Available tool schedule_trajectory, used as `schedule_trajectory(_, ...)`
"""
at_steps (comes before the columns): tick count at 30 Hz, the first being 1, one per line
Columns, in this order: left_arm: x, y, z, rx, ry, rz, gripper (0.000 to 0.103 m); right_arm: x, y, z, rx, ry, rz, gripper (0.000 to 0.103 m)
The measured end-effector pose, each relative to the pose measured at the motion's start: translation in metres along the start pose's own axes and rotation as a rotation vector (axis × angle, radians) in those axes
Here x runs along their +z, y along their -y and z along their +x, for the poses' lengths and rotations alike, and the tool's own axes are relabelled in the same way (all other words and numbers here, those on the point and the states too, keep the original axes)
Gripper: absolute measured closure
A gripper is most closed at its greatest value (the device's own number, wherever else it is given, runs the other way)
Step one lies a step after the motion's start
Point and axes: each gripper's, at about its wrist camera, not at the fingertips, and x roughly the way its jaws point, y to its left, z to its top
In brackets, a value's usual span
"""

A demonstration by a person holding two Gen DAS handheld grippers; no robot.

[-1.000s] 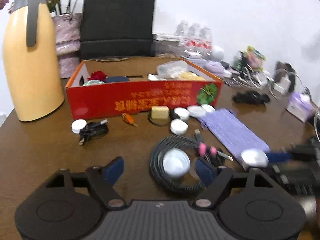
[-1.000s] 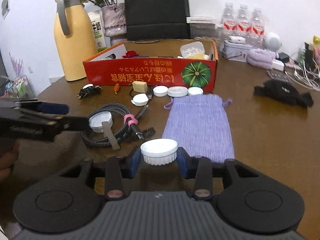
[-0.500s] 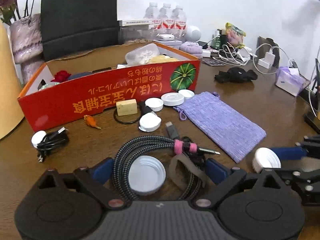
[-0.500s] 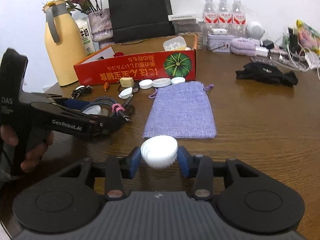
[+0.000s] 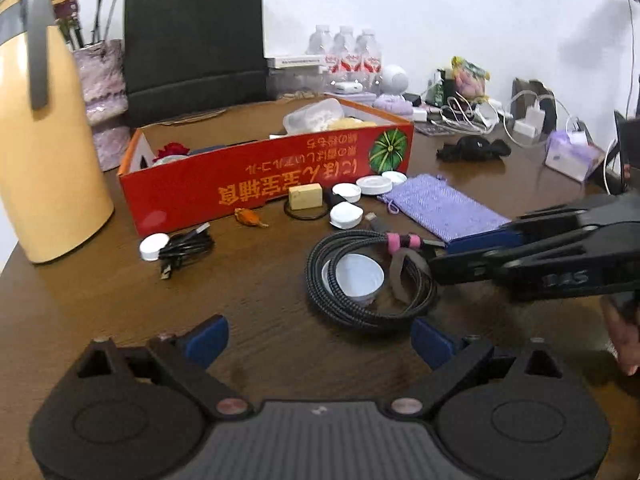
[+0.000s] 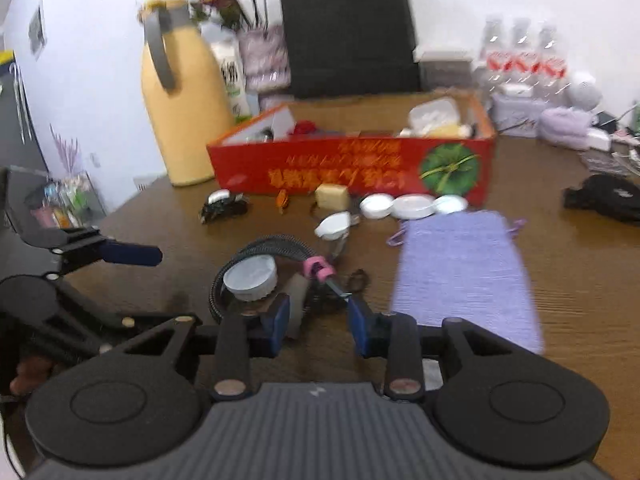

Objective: Organize objects
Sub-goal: 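Grasp the coiled black cable with the left tool while the right tool holds the cap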

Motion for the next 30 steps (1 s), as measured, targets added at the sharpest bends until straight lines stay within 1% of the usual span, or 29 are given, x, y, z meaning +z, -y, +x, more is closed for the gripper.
schedule_trajectory(1,0.001,0.002,0.004,-0.003,0.003,0.017,0.005,0.0,0.0,0.005,0.014,-0.004,0.017,0.069)
schedule_trajectory(2,0.003,0.003,0.006,-0.013,0.004,0.029,0.005,0.001,0.0,0.006,0.03,-0.007,0.038,0.075)
schedule_trajectory(3,0.005,0.005,0.011,-0.024,0.006,0.041,0.005,0.001,0.001,0.006,0.048,-0.009,0.056,0.09)
schedule_trajectory(4,0.008,0.006,0.015,-0.035,0.007,0.05,0.005,-0.001,0.003,0.003,0.056,-0.003,0.079,0.1)
schedule_trajectory(7,0.017,0.011,0.03,-0.07,0.013,0.086,0.005,-0.004,0.008,-0.012,0.035,0.024,0.101,0.1)
schedule_trajectory(11,0.028,0.017,0.052,-0.074,-0.005,0.124,0.005,-0.001,0.01,-0.044,0.008,0.094,0.1,0.1)
schedule_trajectory(13,0.032,0.016,0.061,-0.081,-0.016,0.12,0.003,0.0,0.012,-0.056,-0.012,0.112,0.089,0.1)
schedule_trajectory(15,0.033,0.01,0.068,-0.118,-0.032,0.089,0.0,-0.002,0.017,-0.062,-0.017,0.115,0.098,0.099)
schedule_trajectory(16,0.035,0.008,0.069,-0.119,-0.037,0.074,0.002,-0.004,0.019,-0.064,-0.022,0.113,0.104,0.099)
schedule_trajectory(17,0.037,0.007,0.07,-0.103,-0.04,0.067,0.01,-0.005,0.021,-0.066,-0.028,0.112,0.109,0.099)
schedule_trajectory(20,0.039,0.006,0.065,-0.069,-0.053,0.036,0.013,-0.009,0.023,-0.081,-0.038,0.127,0.108,0.099)
schedule_trajectory(22,0.038,0.008,0.059,-0.061,-0.048,0.038,0.014,-0.009,0.024,-0.092,-0.041,0.134,0.096,0.099)
schedule_trajectory(25,0.043,0.013,0.036,-0.008,0.01,0.027,0.015,-0.011,0.024,-0.105,-0.057,0.142,0.082,0.099)
schedule_trajectory(26,0.047,0.016,0.023,-0.004,0.033,0.022,0.015,-0.011,0.022,-0.108,-0.058,0.146,0.081,0.099)
schedule_trajectory(28,0.052,0.023,-0.011,-0.003,0.108,0.01,0.015,-0.012,0.018,-0.118,-0.052,0.162,0.074,0.099)
schedule_trajectory(30,0.054,0.03,-0.043,-0.002,0.156,-0.014,0.015,-0.013,0.012,-0.13,-0.039,0.187,0.06,0.099)
